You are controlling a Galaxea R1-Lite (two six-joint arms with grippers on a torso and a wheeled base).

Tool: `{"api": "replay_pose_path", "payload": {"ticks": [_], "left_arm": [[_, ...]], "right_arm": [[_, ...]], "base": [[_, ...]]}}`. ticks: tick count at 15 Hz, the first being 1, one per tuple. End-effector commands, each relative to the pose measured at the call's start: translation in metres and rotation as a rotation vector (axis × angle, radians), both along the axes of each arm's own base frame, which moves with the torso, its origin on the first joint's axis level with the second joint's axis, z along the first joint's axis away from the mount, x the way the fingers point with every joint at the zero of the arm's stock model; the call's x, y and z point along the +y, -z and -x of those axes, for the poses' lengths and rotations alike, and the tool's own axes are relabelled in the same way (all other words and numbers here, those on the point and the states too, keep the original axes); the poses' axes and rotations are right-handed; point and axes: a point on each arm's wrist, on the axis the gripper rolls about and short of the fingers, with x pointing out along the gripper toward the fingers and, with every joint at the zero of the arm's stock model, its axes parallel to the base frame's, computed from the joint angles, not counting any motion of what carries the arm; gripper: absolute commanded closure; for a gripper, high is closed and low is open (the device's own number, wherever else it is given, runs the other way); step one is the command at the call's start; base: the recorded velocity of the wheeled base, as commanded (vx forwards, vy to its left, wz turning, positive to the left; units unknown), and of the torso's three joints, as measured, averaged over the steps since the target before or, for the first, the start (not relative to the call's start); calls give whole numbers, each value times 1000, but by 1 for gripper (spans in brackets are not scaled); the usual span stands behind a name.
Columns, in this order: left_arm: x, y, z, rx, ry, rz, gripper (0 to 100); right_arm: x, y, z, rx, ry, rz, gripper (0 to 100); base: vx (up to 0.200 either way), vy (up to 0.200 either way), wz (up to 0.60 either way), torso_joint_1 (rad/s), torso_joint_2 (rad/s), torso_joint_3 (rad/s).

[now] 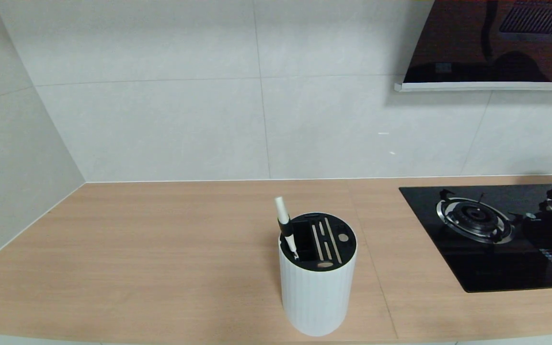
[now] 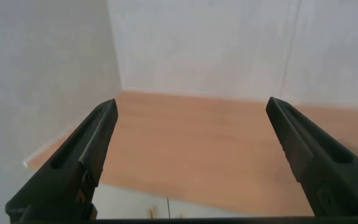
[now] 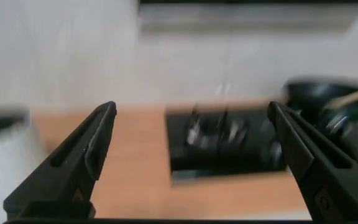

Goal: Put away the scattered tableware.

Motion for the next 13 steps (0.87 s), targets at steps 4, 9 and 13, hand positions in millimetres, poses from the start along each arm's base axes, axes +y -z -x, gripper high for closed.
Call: {"api": "replay_pose_path", "payload": {"ticks": [4, 9, 13], "left_arm": [[-3, 65, -32, 174, 114, -10, 0], [-4, 69, -33, 209, 214, 54, 0], [-4, 69, -32, 208, 212, 52, 0]], "right_arm": [[2, 43, -13, 206, -109, 10, 0], [2, 43, -13, 204, -109, 3, 0], [2, 43, -13, 204, -107, -1, 0]], "base": [[0, 0, 0, 0, 0, 0], [0, 0, 0, 0, 0, 0], [0, 0, 0, 0, 0, 0]]}}
